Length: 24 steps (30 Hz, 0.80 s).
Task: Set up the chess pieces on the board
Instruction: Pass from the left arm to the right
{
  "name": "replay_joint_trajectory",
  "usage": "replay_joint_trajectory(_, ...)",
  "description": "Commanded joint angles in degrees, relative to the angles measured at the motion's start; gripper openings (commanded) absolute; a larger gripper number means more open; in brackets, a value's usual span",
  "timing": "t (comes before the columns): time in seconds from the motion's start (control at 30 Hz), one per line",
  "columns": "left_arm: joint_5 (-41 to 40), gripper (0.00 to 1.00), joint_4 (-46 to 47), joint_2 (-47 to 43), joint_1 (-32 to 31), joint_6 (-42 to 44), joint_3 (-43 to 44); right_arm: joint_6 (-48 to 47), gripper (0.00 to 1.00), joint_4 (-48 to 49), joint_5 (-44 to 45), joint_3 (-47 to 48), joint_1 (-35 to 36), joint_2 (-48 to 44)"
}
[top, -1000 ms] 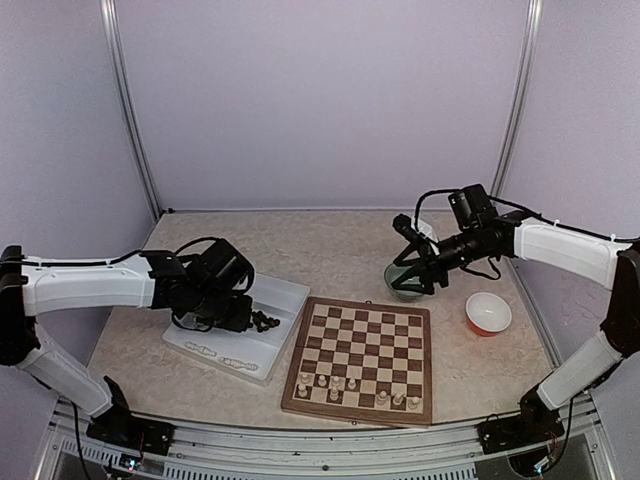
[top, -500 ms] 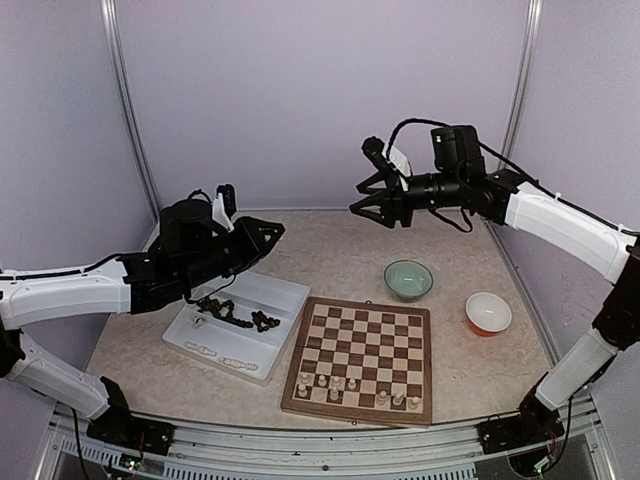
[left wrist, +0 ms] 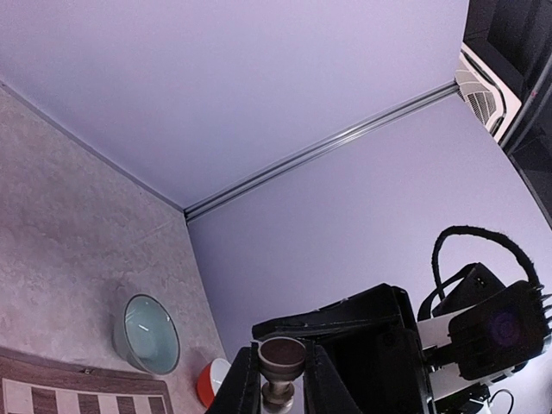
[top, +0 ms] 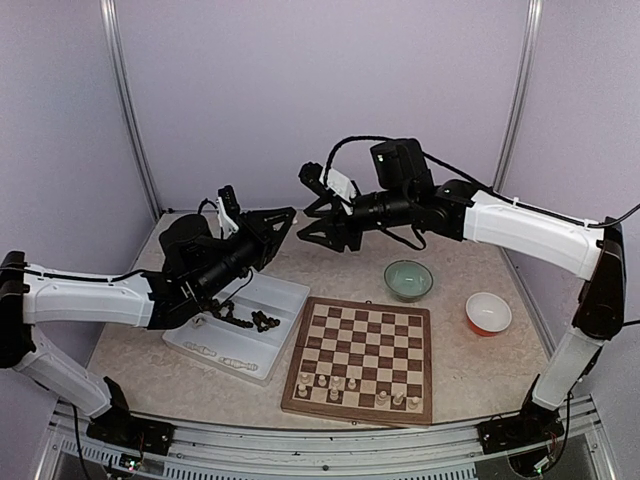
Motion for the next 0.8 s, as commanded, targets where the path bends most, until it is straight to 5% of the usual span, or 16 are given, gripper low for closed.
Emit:
replay_joint_trajectory(0.0,1.01,0.17,5.4,2.48,-0.59,-1.73,1.02,0.01,0.51,1.75,4.65,3.42,0.81,1.01)
replay_joint_trajectory(0.27,1.56,0.18,7.12,3.83,-1.14,-1.92,1.28,-0.02,0.45,2.03,5.27,3.33,1.61,1.86)
replay_joint_trajectory(0.77,1.29,0.18,6.62,4.94,-2.02,0.01,2.39,-3.31,0.5,1.38,3.05,1.02,2.51,2.06)
